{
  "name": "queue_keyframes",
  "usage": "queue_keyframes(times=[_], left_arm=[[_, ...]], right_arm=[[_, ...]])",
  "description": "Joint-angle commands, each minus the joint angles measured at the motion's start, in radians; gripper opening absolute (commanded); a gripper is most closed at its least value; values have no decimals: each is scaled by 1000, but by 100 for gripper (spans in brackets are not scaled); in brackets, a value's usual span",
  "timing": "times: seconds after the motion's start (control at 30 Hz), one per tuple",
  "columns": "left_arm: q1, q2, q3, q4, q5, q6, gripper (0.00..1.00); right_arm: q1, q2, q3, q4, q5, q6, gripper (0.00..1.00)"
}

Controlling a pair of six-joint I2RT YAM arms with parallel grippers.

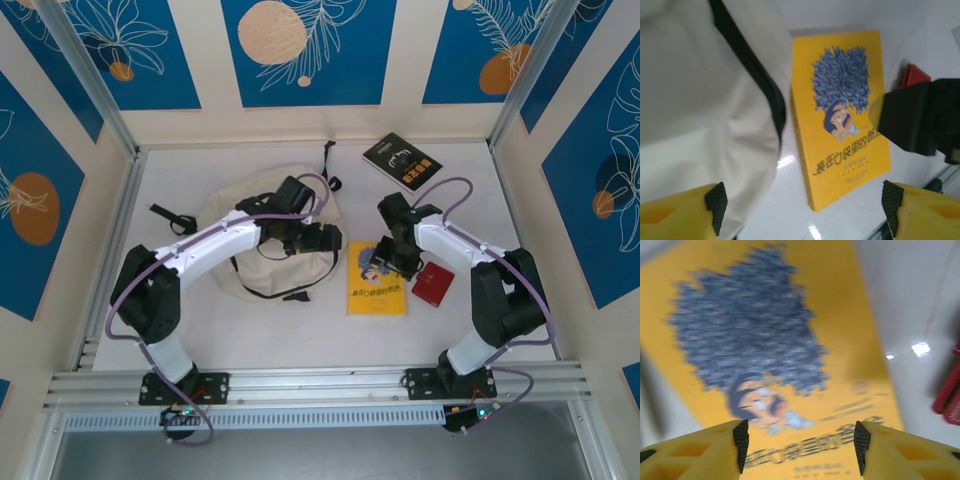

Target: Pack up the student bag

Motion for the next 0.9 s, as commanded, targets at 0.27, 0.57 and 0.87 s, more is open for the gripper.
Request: queue_keyframes(times=[0.27, 0.57, 0.87], left_arm=[[-132, 197, 117, -20, -63, -53, 59], [-164, 336, 201, -49, -84, -20, 49], [-169, 421, 238, -77, -115, 1, 46]], right_arm=[[-91, 46, -79, 47, -130, -184, 57], [-113, 78, -85, 59, -125, -211, 57], [-119, 88, -78, 75, -193, -240, 57]])
